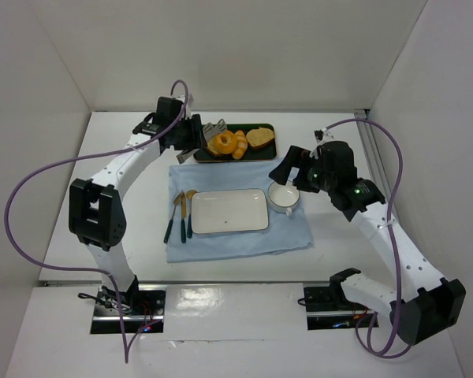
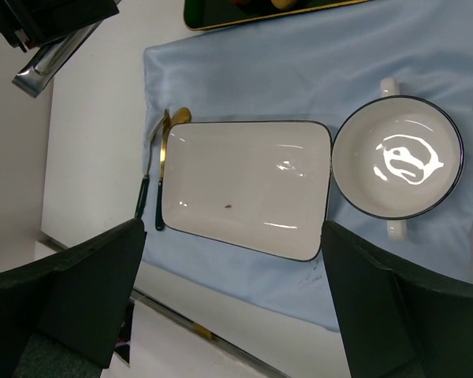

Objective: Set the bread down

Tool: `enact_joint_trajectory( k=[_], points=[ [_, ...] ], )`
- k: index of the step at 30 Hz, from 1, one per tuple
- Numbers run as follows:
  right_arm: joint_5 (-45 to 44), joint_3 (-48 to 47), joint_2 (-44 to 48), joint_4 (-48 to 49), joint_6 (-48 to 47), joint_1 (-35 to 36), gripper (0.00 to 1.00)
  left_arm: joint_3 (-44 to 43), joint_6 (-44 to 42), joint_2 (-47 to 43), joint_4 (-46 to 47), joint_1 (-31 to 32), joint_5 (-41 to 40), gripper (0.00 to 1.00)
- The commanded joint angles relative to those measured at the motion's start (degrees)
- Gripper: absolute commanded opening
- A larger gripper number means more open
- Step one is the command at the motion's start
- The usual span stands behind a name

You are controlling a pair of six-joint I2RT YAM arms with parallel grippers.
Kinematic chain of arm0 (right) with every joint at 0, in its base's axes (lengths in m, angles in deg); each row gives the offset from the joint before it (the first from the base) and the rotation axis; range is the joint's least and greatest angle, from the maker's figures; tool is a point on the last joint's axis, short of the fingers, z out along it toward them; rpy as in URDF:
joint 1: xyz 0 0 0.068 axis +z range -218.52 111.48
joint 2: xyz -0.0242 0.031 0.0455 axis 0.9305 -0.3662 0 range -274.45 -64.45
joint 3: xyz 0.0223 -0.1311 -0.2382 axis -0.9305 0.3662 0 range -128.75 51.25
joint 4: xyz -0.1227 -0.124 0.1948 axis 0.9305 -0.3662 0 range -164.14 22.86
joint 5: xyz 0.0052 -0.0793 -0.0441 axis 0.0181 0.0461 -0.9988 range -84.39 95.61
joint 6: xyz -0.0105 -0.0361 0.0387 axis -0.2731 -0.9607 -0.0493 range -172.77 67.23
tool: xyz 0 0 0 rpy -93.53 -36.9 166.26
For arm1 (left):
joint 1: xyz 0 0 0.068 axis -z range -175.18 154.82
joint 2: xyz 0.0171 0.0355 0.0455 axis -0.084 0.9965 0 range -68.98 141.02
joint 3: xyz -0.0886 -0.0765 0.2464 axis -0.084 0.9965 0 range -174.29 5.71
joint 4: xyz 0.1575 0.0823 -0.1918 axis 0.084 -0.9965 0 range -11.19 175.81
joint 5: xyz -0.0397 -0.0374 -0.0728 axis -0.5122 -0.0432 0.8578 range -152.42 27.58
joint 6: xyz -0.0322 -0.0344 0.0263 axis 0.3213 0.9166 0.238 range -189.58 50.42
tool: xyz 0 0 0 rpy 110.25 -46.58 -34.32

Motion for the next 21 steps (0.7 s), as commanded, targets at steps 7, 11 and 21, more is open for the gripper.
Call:
enact_joint_trajectory(
  k=[7, 11, 21],
  points=[
    [0.9, -0.1, -2.3, 4.8, 0.8, -0.4, 0.99, -2.5, -3.2, 0.6, -1.1, -1.2, -3.8, 0.67],
    [0.9, -0.1, -2.8, 4.8, 0.8, -0.4, 0.99, -2.5, -3.2, 1.9, -1.6, -1.2, -4.5, 0.68],
    [0.9, -0.1, -2.8, 4.8, 0.8, -0.4, 0.99, -2.0, -3.2, 4.8, -1.6, -1.2, -3.3, 0.68]
  ],
)
